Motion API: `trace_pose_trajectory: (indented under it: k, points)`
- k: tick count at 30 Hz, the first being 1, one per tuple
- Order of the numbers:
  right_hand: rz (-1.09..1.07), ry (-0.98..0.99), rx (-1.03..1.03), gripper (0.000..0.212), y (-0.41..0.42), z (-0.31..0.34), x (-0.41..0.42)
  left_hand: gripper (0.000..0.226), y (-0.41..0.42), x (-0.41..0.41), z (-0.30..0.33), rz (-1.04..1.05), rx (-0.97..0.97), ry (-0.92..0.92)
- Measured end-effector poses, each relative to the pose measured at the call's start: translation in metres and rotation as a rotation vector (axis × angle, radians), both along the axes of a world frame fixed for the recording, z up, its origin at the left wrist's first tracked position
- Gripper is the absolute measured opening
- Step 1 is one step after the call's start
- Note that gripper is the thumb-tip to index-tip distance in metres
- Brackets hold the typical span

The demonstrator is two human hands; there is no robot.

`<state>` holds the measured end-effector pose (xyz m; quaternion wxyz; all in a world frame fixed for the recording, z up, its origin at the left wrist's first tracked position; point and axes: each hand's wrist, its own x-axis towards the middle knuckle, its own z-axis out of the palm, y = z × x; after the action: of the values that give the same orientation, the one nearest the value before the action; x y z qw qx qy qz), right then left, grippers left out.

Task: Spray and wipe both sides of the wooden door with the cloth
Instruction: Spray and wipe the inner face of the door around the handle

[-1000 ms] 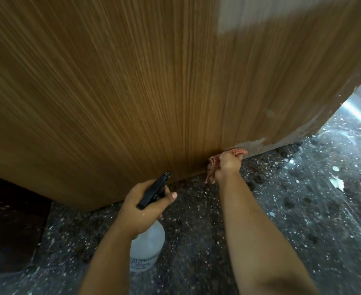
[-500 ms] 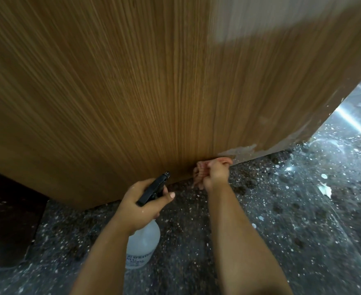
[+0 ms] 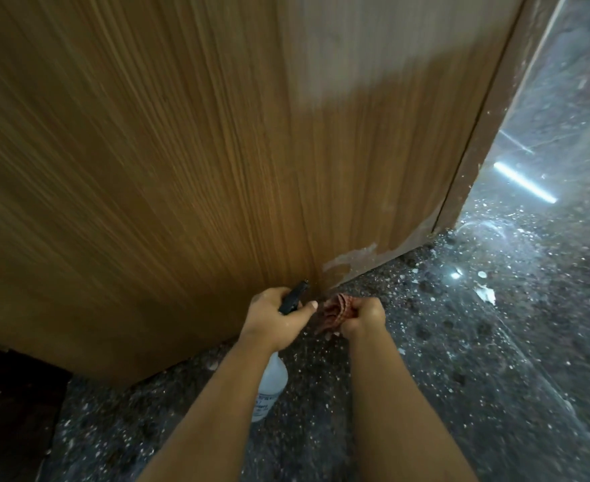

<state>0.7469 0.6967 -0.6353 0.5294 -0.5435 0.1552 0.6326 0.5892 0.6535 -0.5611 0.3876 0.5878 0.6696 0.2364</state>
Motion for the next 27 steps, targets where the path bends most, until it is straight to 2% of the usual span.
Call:
trace_pose_trajectory:
  k: [6,10,16,19,24,27]
  points:
    - [-0.044,-0.129,-0.027,0.019,-0.008,0.004,0.058,0.039,0.025,0.036,-0.002,-0.161,-0.012,0.174]
    - [-0.055,-0.128,-0.028,0.020,-0.018,0.009,0.048,0.031,0.038,0.046,-0.004,-0.218,-0.079,0.248]
    - [0.023,-0.107,-0.041,0.020,-0.012,-0.001,0.026,0.031,0.039,0.043,-0.006,-0.147,-0.047,0.226]
    - [0.067,-0.128,0.039,0.020,-0.003,0.004,0.011,0.029,0.041,0.037,-0.007,-0.105,-0.055,0.134]
    - [0.226,-0.216,0.275,0.050,0.024,0.018,-0.038,0.021,0.042,0.026,-0.004,0.038,0.022,-0.033]
    - [0.293,-0.495,0.382,0.067,0.045,0.018,-0.068,0.016,0.044,0.021,0.006,0.125,0.076,-0.066]
